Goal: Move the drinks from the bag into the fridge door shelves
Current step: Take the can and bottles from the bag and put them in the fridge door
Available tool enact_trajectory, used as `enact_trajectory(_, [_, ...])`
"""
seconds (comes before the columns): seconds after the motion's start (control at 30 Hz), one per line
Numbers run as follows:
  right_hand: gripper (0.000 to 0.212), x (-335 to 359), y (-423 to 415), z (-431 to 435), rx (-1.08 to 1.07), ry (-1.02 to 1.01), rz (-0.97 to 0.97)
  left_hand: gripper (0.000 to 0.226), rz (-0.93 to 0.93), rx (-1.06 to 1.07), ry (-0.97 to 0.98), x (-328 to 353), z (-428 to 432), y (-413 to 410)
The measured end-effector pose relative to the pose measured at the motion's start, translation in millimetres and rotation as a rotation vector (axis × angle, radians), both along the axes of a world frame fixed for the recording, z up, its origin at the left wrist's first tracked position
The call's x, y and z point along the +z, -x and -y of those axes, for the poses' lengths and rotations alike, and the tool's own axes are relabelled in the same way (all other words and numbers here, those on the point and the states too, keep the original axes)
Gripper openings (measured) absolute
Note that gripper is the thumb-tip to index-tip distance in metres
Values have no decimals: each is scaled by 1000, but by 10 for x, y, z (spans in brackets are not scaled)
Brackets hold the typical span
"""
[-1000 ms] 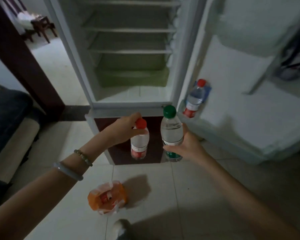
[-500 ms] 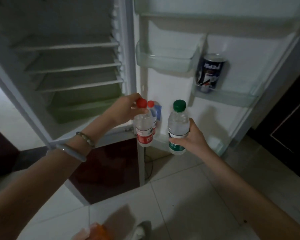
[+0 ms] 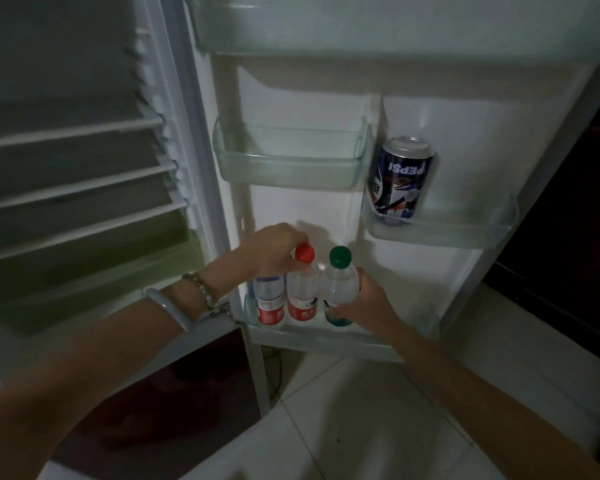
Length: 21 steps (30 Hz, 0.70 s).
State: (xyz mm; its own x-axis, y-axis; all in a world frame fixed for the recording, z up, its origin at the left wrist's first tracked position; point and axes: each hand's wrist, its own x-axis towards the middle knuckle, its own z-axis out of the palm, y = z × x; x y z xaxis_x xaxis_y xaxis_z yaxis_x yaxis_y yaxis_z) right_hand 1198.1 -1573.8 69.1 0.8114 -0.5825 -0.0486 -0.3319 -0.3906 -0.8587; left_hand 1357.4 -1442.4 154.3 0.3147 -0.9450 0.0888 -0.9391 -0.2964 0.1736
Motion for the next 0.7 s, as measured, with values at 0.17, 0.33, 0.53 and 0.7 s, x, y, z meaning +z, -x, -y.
enact_trajectory(0.17, [73, -248, -110, 24, -30, -9, -101, 40, 7, -95, -35, -255, 184, -182])
enact_trajectory(0.33, [71, -361, -182, 78, -47, -36, -120, 50, 81, -159, -117, -389, 294, -365])
enact_trajectory(0.53, [62, -424, -274, 32, -49, -62, -78, 47, 41, -165, -115, -423, 312, -458])
enact_trajectory(0.7, [56, -506, -287, 26, -50, -58, -83, 51, -8, -146, -124, -430, 293, -486])
